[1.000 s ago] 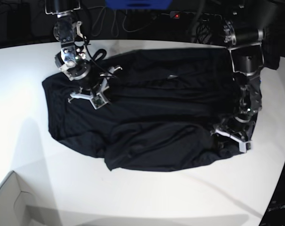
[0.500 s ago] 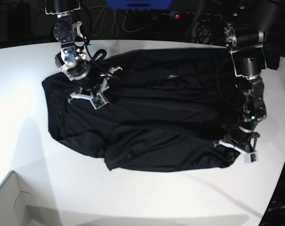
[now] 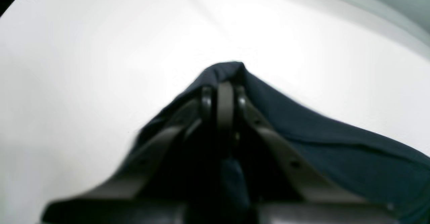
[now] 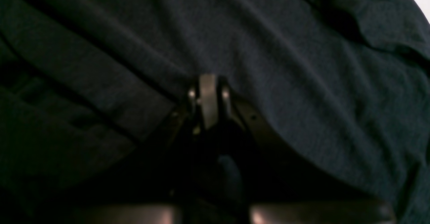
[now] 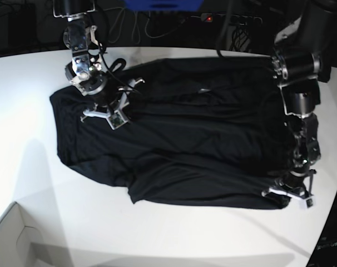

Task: Layout the t-shirt on the table in an organized manner, then fold the t-shirt properly
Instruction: 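Drag the shirt edge with the left gripper, extending the sleeve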

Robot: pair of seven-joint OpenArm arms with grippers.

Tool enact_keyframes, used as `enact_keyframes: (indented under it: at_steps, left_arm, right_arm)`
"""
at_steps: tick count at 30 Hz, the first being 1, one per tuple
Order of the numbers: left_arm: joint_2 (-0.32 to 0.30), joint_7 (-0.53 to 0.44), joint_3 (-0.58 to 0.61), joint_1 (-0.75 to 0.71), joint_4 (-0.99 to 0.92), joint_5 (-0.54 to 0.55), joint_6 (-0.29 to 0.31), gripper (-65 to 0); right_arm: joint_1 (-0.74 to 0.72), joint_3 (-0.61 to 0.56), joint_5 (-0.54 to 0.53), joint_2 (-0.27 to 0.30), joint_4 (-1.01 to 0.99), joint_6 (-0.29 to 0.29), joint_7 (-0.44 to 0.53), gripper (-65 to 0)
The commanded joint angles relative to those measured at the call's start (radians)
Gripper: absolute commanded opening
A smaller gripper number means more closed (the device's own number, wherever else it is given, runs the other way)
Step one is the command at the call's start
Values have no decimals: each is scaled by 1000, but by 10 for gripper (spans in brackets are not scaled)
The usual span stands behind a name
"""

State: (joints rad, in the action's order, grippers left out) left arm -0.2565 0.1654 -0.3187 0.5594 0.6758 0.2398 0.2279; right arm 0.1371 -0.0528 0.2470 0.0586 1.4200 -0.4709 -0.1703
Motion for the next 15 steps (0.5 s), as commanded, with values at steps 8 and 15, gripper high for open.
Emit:
enact_keyframes:
  at_steps: [8,15]
  left_arm:
    - [-54,-57,-138,155,-159,3,1,-577]
    - [-51,-102,-159,190,-212,8,5,-270]
  right_arm:
    - [20,1,19,19,2,4,-38,-650]
    - [26,0,19,19,8,4,-42,-650]
